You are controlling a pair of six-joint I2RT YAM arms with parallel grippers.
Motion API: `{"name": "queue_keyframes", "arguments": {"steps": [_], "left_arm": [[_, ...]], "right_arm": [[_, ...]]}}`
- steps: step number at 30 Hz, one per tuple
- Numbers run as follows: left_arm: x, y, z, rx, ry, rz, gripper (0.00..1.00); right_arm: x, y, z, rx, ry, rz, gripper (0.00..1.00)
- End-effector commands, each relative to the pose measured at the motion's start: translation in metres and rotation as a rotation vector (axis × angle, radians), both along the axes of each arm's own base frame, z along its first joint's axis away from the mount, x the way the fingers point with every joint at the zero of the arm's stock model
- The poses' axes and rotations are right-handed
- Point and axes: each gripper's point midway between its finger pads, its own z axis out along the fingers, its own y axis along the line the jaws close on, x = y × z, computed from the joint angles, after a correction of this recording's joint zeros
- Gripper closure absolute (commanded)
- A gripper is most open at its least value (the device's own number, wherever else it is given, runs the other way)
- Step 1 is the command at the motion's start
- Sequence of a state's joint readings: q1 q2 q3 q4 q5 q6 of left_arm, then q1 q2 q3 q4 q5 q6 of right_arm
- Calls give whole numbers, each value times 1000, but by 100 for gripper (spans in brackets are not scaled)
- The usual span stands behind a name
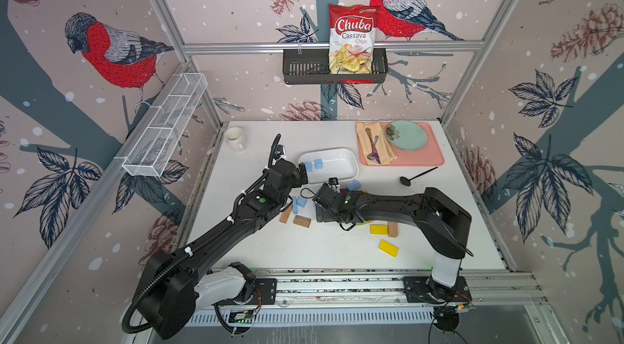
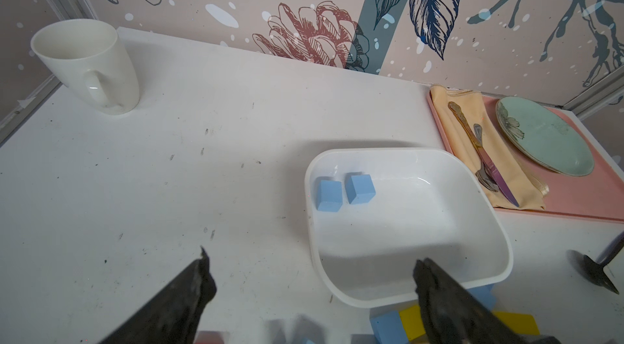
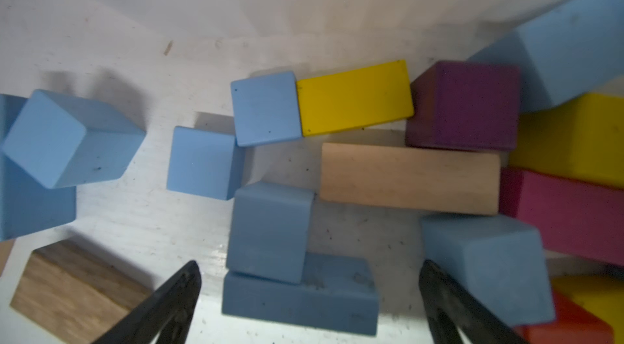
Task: Pick out the blue building blocks
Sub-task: Pick up the building block from the center of the board.
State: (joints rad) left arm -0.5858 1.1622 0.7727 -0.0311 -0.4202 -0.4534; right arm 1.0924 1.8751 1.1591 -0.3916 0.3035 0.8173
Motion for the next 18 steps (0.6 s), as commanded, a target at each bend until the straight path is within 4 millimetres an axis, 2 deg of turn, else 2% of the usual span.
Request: {"name": "queue_keyframes", "arguments": {"steps": [1,18], "left_arm": [[6,-3,10,-27,-46,3,4],[6,-2,5,-25,-37,8,4]], "right_arm": [[4,-2,-1,-17,-17,-30,2],[8,-1,-9,-38,-31,-45,24]]}}
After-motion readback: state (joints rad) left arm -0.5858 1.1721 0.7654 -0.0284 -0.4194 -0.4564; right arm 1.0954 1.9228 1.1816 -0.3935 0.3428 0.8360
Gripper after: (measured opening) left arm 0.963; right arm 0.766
